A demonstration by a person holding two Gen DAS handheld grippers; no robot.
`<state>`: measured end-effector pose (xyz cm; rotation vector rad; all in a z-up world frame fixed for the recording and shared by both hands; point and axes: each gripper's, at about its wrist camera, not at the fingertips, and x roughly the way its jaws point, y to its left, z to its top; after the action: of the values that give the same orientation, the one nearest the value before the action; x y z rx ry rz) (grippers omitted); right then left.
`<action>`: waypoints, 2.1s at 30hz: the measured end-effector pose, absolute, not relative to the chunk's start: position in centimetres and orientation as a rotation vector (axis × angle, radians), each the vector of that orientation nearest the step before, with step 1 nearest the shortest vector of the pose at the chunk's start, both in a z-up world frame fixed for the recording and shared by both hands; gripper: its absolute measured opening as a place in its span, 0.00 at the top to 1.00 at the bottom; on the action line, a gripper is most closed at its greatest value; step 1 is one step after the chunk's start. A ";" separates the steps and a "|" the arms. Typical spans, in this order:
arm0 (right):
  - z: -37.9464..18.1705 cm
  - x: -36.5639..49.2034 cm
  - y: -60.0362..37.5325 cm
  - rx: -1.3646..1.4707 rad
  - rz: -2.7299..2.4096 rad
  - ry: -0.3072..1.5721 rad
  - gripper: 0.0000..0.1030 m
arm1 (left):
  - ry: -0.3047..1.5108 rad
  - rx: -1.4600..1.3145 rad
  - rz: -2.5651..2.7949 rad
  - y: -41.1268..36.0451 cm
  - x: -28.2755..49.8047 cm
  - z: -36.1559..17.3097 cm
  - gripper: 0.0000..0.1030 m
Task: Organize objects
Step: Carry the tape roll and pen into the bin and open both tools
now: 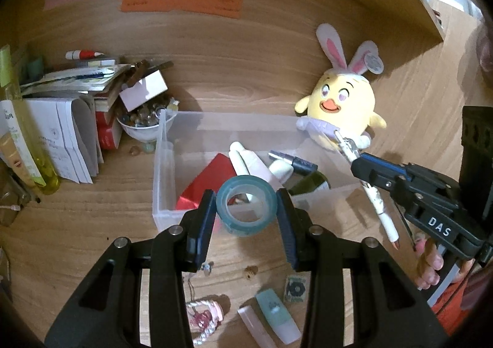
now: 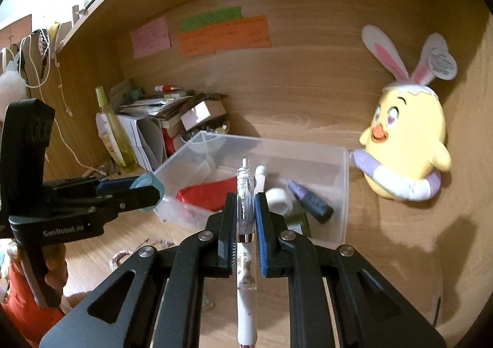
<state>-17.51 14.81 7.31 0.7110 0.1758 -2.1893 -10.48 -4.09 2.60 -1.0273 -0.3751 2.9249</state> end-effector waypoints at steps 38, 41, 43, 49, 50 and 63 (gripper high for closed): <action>2.4 -26.0 5.0 0.893 -2.044 0.482 0.90 | -0.325 -1.248 2.855 -5.8 -19.5 -1.1 0.62; 2.4 -25.9 5.0 0.909 -2.044 0.496 0.90 | -0.337 -1.252 2.844 -5.8 -19.5 -1.0 0.59; 2.6 -25.8 5.0 0.912 -2.041 0.491 0.87 | -0.335 -1.251 2.851 -5.8 -19.4 -0.8 0.56; 4.3 -24.8 6.0 0.864 -2.090 0.463 0.64 | -0.314 -1.208 2.878 -5.5 -18.2 0.5 0.45; 4.5 -24.7 6.2 0.855 -2.096 0.458 0.62 | -0.305 -1.195 2.890 -5.3 -17.8 0.8 0.42; 6.2 -22.1 10.2 0.802 -2.190 0.385 0.37 | -0.203 -1.108 2.967 -3.7 -12.2 3.4 0.21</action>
<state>-22.14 10.15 6.18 0.8020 0.3845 -2.1895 -12.23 -3.71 3.41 -1.1083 -0.2027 2.9671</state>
